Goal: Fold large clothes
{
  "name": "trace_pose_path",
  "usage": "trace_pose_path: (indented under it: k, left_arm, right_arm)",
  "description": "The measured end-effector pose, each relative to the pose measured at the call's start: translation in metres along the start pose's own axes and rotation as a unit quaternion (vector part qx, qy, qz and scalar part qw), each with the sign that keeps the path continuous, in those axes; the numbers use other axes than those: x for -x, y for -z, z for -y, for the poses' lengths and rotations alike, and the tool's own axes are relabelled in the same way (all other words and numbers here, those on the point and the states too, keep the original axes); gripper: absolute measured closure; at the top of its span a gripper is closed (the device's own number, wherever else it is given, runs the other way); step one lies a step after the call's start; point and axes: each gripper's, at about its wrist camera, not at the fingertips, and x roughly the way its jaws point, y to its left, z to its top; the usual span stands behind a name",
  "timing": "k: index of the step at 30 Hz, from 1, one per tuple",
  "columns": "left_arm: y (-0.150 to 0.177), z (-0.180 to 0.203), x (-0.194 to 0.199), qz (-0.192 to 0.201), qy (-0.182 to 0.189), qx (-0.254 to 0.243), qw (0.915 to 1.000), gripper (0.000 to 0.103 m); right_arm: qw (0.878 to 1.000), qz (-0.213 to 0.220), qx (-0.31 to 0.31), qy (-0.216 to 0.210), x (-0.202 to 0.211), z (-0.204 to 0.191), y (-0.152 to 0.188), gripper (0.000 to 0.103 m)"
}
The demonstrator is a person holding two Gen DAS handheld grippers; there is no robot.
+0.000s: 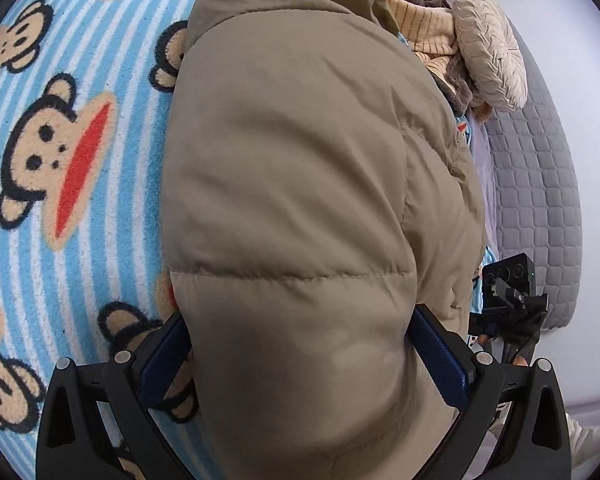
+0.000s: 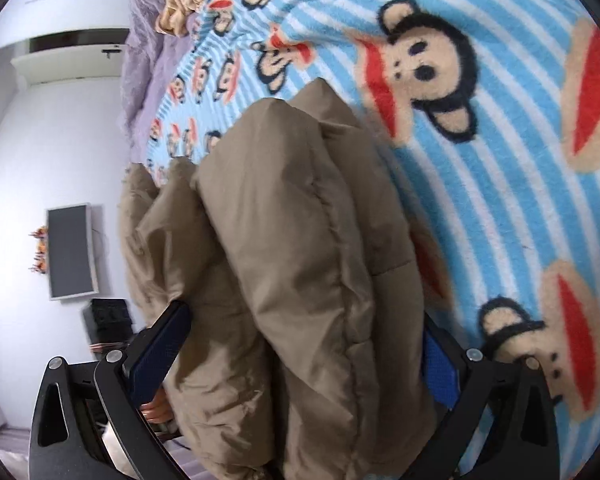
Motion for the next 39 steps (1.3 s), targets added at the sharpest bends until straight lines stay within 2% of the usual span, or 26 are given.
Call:
trace_pose_path:
  k: [1, 3, 9, 14, 16, 20, 22, 23, 26, 29, 35, 39]
  left_arm:
    - [-0.001, 0.000, -0.003, -0.002, 0.000, 0.000, 1.0000, 0.000]
    - [-0.006, 0.002, -0.011, -0.005, -0.005, -0.004, 1.0000, 0.000]
    - [-0.010, 0.019, -0.026, -0.010, -0.046, -0.023, 0.9986, 0.000]
    - [-0.007, 0.045, -0.027, 0.017, -0.115, -0.054, 0.9917, 0.000]
    - [-0.004, 0.058, -0.026, 0.029, -0.137, -0.069, 0.9878, 0.004]
    - [0.003, 0.077, -0.018, 0.054, -0.162, -0.088, 0.9814, 0.021]
    - [0.006, 0.082, -0.012, 0.063, -0.168, -0.093, 0.9793, 0.025]
    - [0.007, 0.082, -0.008, 0.065, -0.171, -0.095, 0.9786, 0.027]
    - [0.009, 0.089, 0.001, 0.071, -0.172, -0.101, 0.9773, 0.030]
    - [0.015, 0.094, 0.015, 0.081, -0.166, -0.110, 0.9765, 0.031]
    - [0.017, 0.086, 0.050, 0.104, -0.154, -0.114, 0.9760, 0.031]
    - [0.011, 0.065, 0.076, 0.113, -0.147, -0.109, 0.9765, 0.031]
  right_arm:
    - [1.000, -0.002, 0.005, -0.017, 0.001, -0.003, 0.000, 0.000]
    - [0.999, -0.013, 0.024, -0.022, 0.000, -0.010, 0.000, 0.000]
    - [0.991, -0.066, 0.088, 0.077, -0.031, -0.024, -0.010, 0.000]
    - [0.986, -0.091, 0.087, 0.112, -0.061, -0.019, -0.020, 0.000]
    - [0.987, -0.086, 0.070, 0.115, -0.063, -0.017, -0.021, 0.000]
    - [0.988, -0.075, 0.057, 0.124, -0.062, -0.019, -0.015, 0.001]
    - [0.989, -0.071, 0.055, 0.120, -0.057, -0.021, -0.013, 0.010]
    - [0.990, -0.069, 0.055, 0.113, -0.055, -0.023, -0.012, 0.020]
    - [0.991, -0.065, 0.054, 0.099, -0.049, -0.027, -0.012, 0.039]
    - [0.993, -0.061, 0.053, 0.081, -0.042, -0.030, -0.009, 0.050]
    - [0.996, -0.052, 0.058, 0.052, -0.033, -0.044, -0.002, 0.054]
    - [0.995, -0.047, 0.077, 0.054, -0.053, -0.075, 0.003, 0.054]
